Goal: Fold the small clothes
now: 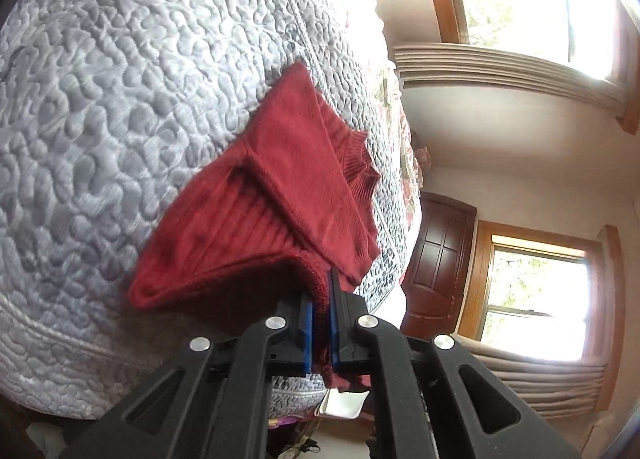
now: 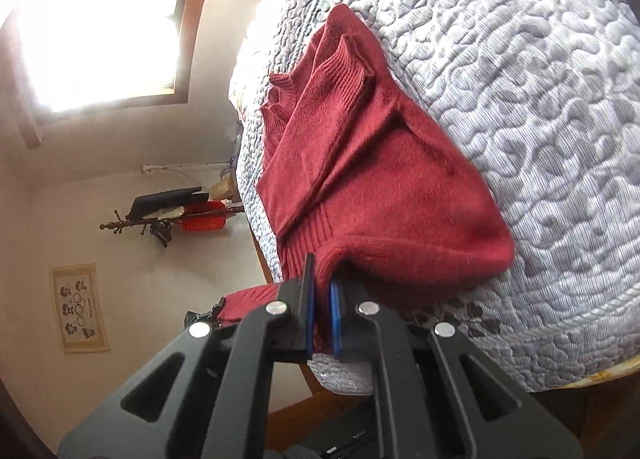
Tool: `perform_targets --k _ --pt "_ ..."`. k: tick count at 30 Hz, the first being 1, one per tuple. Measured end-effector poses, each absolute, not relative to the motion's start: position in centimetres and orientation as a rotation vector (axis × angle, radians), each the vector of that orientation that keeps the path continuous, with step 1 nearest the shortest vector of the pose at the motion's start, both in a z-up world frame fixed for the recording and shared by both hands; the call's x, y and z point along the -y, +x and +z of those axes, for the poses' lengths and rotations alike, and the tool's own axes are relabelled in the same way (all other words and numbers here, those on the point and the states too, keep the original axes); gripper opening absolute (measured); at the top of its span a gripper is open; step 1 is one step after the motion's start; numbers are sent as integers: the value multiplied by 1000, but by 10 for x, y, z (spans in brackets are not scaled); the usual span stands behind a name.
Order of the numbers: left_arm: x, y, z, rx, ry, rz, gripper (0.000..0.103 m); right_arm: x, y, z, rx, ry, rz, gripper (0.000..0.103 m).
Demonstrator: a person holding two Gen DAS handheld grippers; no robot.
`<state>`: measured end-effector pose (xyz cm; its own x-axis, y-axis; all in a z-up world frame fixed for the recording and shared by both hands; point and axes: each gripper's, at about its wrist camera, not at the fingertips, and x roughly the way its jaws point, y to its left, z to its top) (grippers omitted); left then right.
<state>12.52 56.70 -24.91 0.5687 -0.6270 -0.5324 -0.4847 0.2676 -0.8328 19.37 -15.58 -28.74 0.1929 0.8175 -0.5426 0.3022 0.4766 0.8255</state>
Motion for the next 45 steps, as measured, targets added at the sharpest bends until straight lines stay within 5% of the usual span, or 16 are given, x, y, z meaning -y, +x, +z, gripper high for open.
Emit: perform_targets --k 10,16,19,21,22,28,34,45 --pt "-572 213 -338 -1189 -1423 14 6 143 277 -363 -1568 1026 356 5" --pt "-581 236 -372 -1254 -1435 85 10 151 304 -395 -1644 1054 309 15" --pt "-580 244 -371 -1269 -1432 65 21 152 314 -390 -1664 1055 345 29" --pt "-579 248 -361 -1253 -1435 27 30 155 317 -376 -1648 1066 394 62" --pt "-579 249 -356 -1250 -1434 4 35 157 319 -368 -1637 1056 415 64" --pt "-578 249 -309 -1257 -1216 -42 41 152 325 -310 -1557 703 525 54" --pt "-543 258 -278 -1327 -629 -61 55 94 297 -311 -1485 167 565 54" --pt "-510 278 -320 -1420 -322 -118 58 74 295 -332 -1459 57 591 67"
